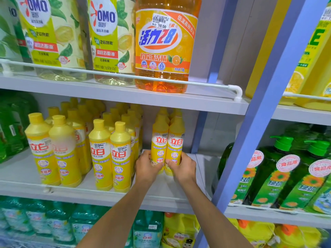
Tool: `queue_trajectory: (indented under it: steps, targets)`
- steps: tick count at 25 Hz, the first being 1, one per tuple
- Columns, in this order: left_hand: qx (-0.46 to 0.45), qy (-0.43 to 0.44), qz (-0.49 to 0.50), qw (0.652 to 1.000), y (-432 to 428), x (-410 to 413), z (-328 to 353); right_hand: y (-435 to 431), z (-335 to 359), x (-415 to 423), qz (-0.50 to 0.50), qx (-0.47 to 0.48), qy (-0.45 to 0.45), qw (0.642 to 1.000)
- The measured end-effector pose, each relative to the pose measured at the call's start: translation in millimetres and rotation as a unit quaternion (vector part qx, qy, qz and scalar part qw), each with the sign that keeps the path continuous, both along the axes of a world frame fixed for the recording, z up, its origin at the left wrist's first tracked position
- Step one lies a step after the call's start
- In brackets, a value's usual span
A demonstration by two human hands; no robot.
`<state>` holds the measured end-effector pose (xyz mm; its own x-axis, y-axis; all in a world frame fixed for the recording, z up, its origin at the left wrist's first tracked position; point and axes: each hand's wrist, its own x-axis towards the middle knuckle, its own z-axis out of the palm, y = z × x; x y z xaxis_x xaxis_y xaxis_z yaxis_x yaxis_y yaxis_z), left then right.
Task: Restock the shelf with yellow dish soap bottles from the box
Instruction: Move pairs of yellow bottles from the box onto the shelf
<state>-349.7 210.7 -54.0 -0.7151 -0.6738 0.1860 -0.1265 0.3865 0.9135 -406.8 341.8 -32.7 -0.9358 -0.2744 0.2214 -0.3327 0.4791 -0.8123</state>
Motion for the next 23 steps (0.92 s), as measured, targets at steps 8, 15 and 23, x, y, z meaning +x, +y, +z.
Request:
queue_trajectory:
  steps: [8, 15, 23]
  targets:
    - [-0.023, -0.055, -0.052, 0.997, -7, 8, 15, 5, 9, 3, 0.010, 0.038, 0.006, 0.999]
    - [-0.323, -0.221, -0.160, 0.906, 5, 63, 41, 41, 29, 49, 0.064, 0.189, 0.061, 0.978]
    - [-0.571, -0.230, -0.256, 0.745, 13, 209, 59, 63, 45, 179, 0.069, 0.394, 0.086, 0.912]
